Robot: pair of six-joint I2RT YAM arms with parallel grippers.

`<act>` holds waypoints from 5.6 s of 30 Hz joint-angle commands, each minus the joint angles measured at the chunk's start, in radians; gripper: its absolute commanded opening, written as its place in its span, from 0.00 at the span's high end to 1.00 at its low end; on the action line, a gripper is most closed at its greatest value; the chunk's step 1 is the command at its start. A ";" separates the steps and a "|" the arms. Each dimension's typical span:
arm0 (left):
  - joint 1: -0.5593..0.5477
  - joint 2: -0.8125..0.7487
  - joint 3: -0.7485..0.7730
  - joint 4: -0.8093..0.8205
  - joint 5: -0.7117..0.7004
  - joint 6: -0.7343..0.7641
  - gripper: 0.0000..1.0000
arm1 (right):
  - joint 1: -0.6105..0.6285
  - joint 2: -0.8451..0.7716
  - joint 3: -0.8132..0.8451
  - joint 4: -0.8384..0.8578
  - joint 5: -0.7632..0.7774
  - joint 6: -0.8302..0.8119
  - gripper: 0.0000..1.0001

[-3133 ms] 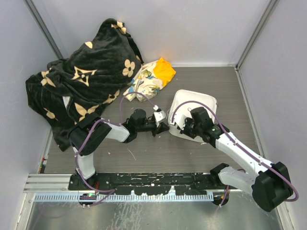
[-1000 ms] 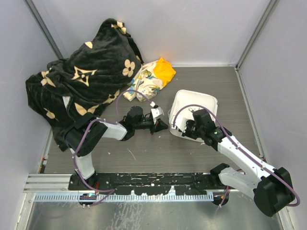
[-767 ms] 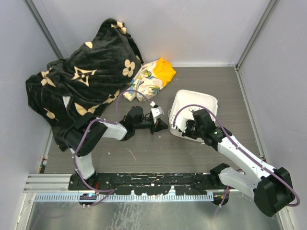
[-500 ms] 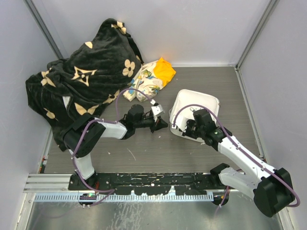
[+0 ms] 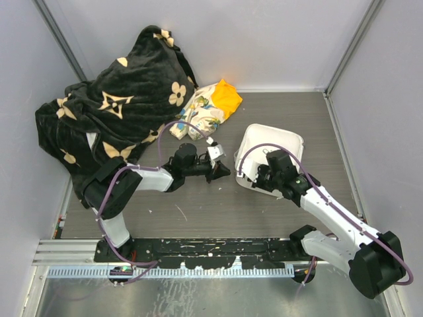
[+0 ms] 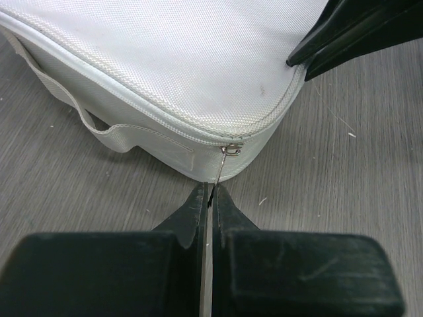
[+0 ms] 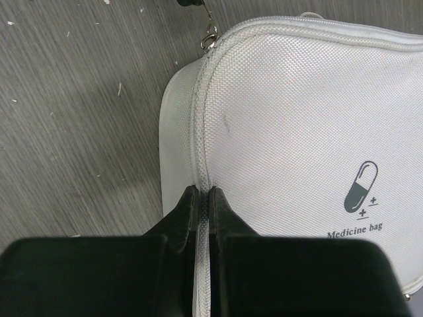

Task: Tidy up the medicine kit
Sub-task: Zip the medicine box at the center of the board.

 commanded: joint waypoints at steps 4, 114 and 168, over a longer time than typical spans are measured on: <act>-0.017 -0.007 0.070 -0.022 -0.130 0.057 1.00 | -0.013 0.019 0.053 -0.150 -0.123 0.094 0.99; 0.002 0.004 0.065 0.022 -0.076 0.035 1.00 | -0.042 -0.049 0.013 -0.181 -0.072 0.037 0.99; 0.016 0.006 0.131 -0.005 0.088 -0.177 0.95 | -0.044 -0.038 0.063 -0.223 -0.261 0.081 0.99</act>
